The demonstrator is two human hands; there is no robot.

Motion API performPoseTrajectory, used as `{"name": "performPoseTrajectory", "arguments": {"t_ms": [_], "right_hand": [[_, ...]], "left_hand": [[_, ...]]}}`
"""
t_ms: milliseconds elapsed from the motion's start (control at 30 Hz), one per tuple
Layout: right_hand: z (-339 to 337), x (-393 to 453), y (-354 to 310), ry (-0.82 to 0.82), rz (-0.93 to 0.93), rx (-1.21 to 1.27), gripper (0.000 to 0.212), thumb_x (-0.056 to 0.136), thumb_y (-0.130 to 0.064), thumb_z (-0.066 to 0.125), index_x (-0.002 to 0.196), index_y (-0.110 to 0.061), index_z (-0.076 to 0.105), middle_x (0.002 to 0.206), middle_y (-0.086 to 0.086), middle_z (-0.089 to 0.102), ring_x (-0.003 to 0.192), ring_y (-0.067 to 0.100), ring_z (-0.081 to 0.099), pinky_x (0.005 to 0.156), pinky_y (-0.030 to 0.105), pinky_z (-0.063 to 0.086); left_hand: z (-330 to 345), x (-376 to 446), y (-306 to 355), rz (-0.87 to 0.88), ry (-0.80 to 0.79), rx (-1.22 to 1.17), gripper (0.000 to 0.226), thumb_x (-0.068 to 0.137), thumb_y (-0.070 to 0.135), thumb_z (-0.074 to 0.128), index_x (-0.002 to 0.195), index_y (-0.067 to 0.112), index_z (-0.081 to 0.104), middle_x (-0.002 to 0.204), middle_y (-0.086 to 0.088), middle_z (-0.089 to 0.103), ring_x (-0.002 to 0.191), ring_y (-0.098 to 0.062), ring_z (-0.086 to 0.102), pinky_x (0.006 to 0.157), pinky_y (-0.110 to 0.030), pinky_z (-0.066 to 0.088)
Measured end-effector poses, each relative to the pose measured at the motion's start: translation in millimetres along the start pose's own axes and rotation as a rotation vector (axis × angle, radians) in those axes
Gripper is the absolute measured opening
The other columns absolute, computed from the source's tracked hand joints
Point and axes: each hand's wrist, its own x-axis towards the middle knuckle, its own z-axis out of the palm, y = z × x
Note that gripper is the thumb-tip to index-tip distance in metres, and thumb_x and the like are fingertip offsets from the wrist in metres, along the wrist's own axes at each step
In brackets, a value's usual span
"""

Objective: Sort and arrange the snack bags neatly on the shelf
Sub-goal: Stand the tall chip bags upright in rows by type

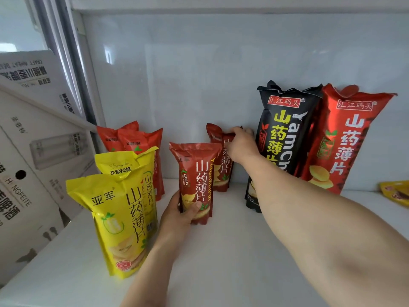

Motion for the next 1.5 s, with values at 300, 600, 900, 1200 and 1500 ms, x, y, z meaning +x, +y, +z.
{"name": "performPoseTrajectory", "arguments": {"t_ms": [300,600,900,1200,1500], "right_hand": [[-6,-17,-13,0.008,-0.063,0.191,0.041,0.104,-0.020,0.040,0.144,-0.013,0.044,0.157,0.007,0.024,0.140,0.021,0.033,0.106,0.020,0.025],[-12,-42,-16,-0.001,0.070,0.403,0.073,0.095,-0.062,0.036,0.154,-0.023,0.020,0.159,0.001,0.026,0.145,0.023,0.027,0.116,0.047,0.027],[21,-53,-5,-0.007,0.189,0.520,0.095,0.072,-0.082,0.036,0.151,-0.029,0.026,0.147,0.001,0.046,0.133,0.026,0.046,0.109,0.046,0.040],[33,-50,11,0.070,0.236,0.553,0.085,0.085,-0.071,0.035,0.154,-0.023,0.018,0.156,0.005,0.033,0.143,0.027,0.032,0.116,0.046,0.029],[35,-53,18,0.097,0.253,0.489,0.077,0.092,-0.065,0.034,0.154,-0.022,0.018,0.155,0.008,0.033,0.141,0.031,0.033,0.116,0.046,0.029]], "left_hand": [[4,23,-3,-0.014,-0.024,0.006,0.049,0.089,0.026,0.073,0.131,0.035,0.051,0.120,0.011,0.067,0.103,-0.005,0.063,0.076,-0.021,0.049],[28,53,-2,-0.034,-0.154,-0.005,0.075,0.083,0.020,0.081,0.148,0.024,0.043,0.135,0.004,0.060,0.113,-0.014,0.060,0.082,-0.024,0.054],[33,80,-1,-0.087,-0.298,0.024,0.071,0.082,0.023,0.080,0.145,0.025,0.046,0.126,0.003,0.067,0.112,-0.018,0.065,0.094,-0.033,0.054],[56,92,-9,-0.090,-0.409,0.039,0.074,0.076,0.027,0.085,0.141,0.022,0.048,0.119,-0.002,0.072,0.105,-0.025,0.070,0.090,-0.042,0.058],[55,79,-4,-0.098,-0.351,0.043,0.067,0.081,0.015,0.081,0.139,0.017,0.048,0.118,-0.007,0.070,0.095,-0.022,0.070,0.069,-0.025,0.057]]}}
